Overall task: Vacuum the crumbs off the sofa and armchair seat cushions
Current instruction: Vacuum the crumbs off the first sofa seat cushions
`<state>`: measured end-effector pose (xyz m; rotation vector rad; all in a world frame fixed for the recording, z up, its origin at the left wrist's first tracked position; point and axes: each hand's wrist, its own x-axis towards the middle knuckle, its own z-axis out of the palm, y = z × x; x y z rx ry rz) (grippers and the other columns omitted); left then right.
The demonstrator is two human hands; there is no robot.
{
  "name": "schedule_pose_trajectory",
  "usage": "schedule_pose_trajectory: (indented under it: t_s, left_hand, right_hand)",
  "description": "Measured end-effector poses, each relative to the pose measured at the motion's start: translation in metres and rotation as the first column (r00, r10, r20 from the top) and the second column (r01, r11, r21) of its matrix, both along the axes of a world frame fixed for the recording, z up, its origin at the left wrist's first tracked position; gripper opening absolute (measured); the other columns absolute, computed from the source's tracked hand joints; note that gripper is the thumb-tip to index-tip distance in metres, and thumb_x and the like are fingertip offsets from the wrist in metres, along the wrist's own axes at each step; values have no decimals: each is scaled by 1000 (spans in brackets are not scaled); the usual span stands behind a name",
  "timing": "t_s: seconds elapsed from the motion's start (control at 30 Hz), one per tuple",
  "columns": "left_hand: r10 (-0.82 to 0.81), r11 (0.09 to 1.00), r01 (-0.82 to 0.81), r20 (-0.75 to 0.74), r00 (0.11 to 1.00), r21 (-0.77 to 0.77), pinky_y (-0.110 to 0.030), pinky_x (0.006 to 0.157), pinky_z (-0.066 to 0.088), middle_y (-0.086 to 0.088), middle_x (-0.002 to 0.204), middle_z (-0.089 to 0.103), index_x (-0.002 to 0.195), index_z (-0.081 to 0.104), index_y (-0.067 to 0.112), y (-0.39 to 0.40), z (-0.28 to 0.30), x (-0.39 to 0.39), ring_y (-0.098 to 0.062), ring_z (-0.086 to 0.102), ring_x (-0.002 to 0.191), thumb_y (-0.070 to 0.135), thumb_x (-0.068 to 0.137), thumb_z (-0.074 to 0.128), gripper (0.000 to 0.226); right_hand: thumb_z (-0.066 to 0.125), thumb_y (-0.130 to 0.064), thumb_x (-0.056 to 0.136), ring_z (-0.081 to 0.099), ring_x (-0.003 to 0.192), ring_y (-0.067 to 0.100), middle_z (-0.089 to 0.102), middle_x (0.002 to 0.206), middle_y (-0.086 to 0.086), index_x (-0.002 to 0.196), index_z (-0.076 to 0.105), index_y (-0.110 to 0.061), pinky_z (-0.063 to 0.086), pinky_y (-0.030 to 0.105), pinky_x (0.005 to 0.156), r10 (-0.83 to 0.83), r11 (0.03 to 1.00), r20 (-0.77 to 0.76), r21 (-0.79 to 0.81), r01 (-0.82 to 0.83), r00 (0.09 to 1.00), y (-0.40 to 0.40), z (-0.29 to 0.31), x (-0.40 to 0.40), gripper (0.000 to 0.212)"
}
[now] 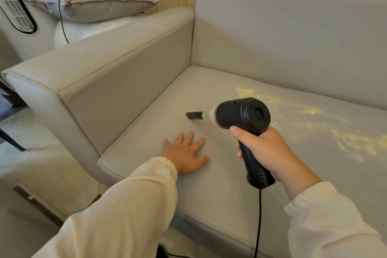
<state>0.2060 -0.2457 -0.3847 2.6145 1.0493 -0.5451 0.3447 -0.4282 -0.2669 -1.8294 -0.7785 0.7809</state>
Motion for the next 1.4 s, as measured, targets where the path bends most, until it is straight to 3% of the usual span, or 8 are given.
schedule_pose_trajectory:
  t_s: [0.17, 0.33, 0.7, 1.07, 1.4]
  left_hand:
    - [3, 1000, -4, -14, 1000, -15, -72, 120, -2, 9, 173, -17, 161, -4, 53, -8, 5, -2, -26, -14, 159, 81, 96, 19, 75]
    - [20, 1000, -20, -16, 1000, -16, -72, 120, -1, 10, 173, -16, 161, -4, 53, -12, 6, 0, -26, -13, 159, 81, 96, 19, 75]
    - [-17, 997, 12, 61, 998, 73, -70, 119, -10, 8, 173, -15, 161, -4, 53, -8, -9, 31, -22, -16, 159, 79, 97, 17, 72]
    - [-54, 997, 49, 82, 995, 65, -72, 118, -8, 6, 173, -17, 162, -5, 50, -2, -14, 64, -25, -15, 159, 80, 96, 15, 75]
    - [-64, 996, 59, 68, 996, 64, -71, 119, -8, 8, 173, -17, 161, -7, 52, -3, -15, 59, -23, -15, 159, 79, 97, 18, 74]
  right_hand:
    - [76, -42, 93, 78, 74, 25, 78, 80, 8, 96, 76, -20, 63, 43, 82, 30, 999, 14, -26, -30, 999, -19, 5, -1, 22]
    - [76, -43, 93, 78, 74, 21, 79, 81, 5, 99, 74, -27, 63, 41, 82, -42, 999, 51, -15, 43, 998, -32, 6, 12, 17]
    - [76, -44, 93, 78, 75, 27, 78, 75, 7, 92, 74, -20, 63, 46, 85, -133, 991, 58, 20, 132, 989, -18, -4, 41, 24]
    - [75, -43, 93, 77, 75, 24, 78, 75, 6, 89, 76, -18, 61, 40, 81, 35, 999, 77, -37, -32, 996, -9, -4, 42, 26]
    - [75, -45, 93, 76, 66, 17, 77, 71, 3, 94, 74, -24, 58, 33, 69, -173, 985, 129, 35, 170, 977, 6, -9, 63, 21]
